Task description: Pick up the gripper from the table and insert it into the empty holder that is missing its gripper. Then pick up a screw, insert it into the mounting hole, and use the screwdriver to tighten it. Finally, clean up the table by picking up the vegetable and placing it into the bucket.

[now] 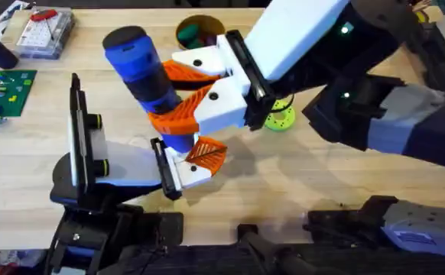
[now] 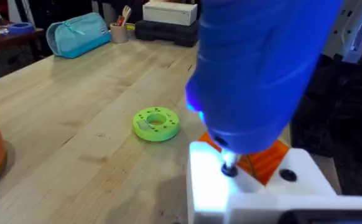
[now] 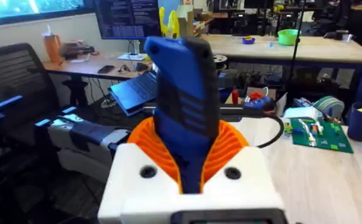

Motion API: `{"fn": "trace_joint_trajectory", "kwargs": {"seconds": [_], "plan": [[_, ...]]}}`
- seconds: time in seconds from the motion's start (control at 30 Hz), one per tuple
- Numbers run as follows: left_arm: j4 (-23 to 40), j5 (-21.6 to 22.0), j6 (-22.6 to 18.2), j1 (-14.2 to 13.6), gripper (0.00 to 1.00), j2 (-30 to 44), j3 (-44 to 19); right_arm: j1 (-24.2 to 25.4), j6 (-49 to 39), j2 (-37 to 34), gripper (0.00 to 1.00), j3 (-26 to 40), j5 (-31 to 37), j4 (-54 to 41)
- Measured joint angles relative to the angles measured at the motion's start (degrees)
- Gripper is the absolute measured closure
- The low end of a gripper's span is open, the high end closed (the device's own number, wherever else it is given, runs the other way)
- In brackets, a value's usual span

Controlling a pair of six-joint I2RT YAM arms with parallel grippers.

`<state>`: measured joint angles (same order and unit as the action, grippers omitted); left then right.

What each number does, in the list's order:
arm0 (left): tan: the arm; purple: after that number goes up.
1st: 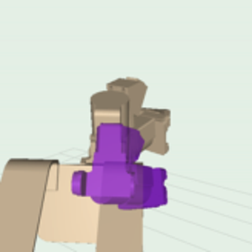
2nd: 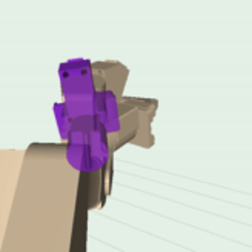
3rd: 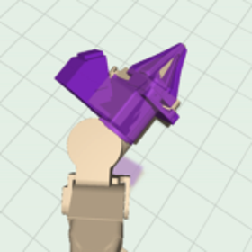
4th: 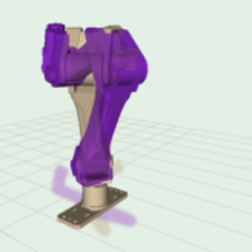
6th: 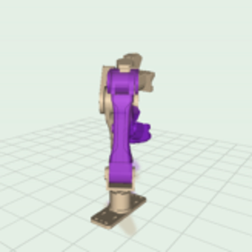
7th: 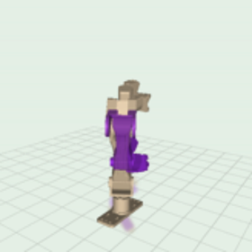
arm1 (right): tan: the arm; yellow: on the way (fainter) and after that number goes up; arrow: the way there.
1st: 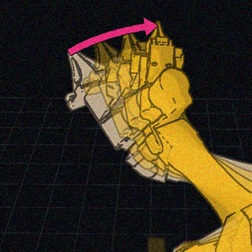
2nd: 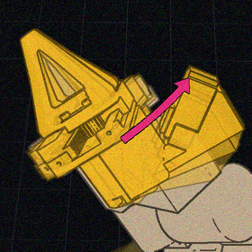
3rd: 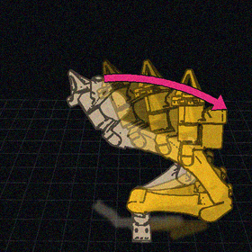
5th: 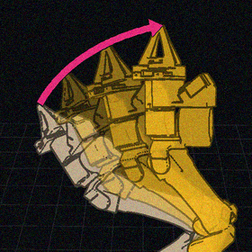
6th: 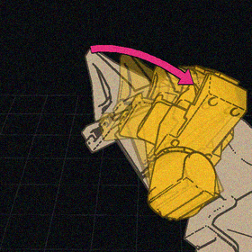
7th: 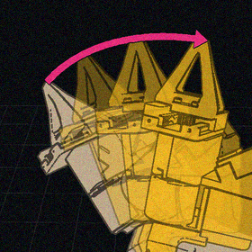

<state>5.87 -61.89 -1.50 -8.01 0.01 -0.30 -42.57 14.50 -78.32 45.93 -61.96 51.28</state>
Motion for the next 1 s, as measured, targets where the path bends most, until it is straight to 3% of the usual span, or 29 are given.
{"fn": "trace_joint_trajectory", "kwargs": {"seconds": [0.4,0.63,0.8,1.0], "plan": [[0.0,0.0,0.0,0.0,0.985,0.0,0.0,1.0,4.2,0.3,0.894,0.7,-0.4,6.2],[0.0,0.0,0.0,0.0,0.985,0.0,0.0,5.6,6.5,0.4,0.894,10.0,-3.7,-1.4],[0.0,0.0,0.0,0.0,0.985,0.0,0.0,6.9,3.9,1.7,0.894,13.9,-4.3,-13.0],[0.0,0.0,0.0,0.0,0.985,0.0,0.0,8.5,-6.7,1.7,0.894,20.2,2.0,-45.4]]}}
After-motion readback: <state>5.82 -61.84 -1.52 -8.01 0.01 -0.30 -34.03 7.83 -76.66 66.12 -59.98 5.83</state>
